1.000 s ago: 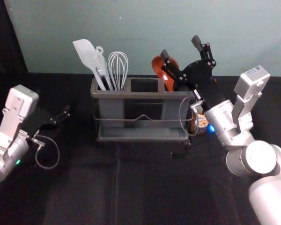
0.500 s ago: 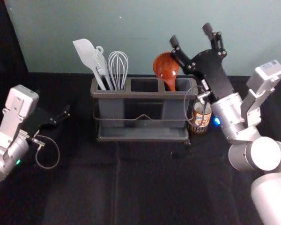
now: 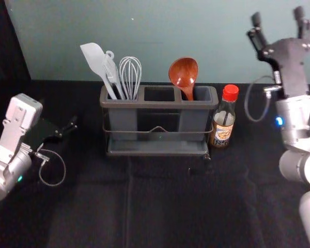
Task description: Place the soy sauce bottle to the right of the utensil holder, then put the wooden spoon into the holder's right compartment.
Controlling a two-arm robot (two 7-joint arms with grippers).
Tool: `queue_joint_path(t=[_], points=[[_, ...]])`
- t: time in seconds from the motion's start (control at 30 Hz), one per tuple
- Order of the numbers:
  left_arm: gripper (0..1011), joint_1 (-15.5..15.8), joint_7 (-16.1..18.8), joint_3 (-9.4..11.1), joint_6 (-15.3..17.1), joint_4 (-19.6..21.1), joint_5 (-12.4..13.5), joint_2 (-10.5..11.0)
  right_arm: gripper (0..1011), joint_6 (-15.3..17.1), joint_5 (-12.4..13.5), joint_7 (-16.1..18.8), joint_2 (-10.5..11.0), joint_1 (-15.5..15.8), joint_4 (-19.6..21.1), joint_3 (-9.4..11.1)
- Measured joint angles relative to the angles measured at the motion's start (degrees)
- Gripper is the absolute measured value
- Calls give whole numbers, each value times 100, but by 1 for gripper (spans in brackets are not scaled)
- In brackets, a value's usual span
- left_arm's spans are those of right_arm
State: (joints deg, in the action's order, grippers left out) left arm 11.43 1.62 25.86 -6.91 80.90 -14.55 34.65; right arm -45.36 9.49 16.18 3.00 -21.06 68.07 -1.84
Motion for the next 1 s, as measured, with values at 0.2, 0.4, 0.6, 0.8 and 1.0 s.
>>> queue_joint_path(t=[0.2, 0.4, 0.6, 0.8, 1.0], points=[[1005, 0, 0, 0, 0, 0, 0, 0, 1002, 18, -380, -375, 89, 101, -104, 449], [1005, 0, 0, 0, 0, 0, 0, 0, 1003, 641, -695, -461, 212, 298, -81, 586], [1005, 0, 0, 0, 0, 0, 0, 0, 1002, 1919, -1076, -466, 409, 597, 199, 483], [1005, 0, 0, 0, 0, 0, 0, 0, 1003, 2933, -1291, -431, 596, 820, 486, 266], [1005, 0, 0, 0, 0, 0, 0, 0, 1003, 3306, -1351, -426, 661, 904, 562, 113]])
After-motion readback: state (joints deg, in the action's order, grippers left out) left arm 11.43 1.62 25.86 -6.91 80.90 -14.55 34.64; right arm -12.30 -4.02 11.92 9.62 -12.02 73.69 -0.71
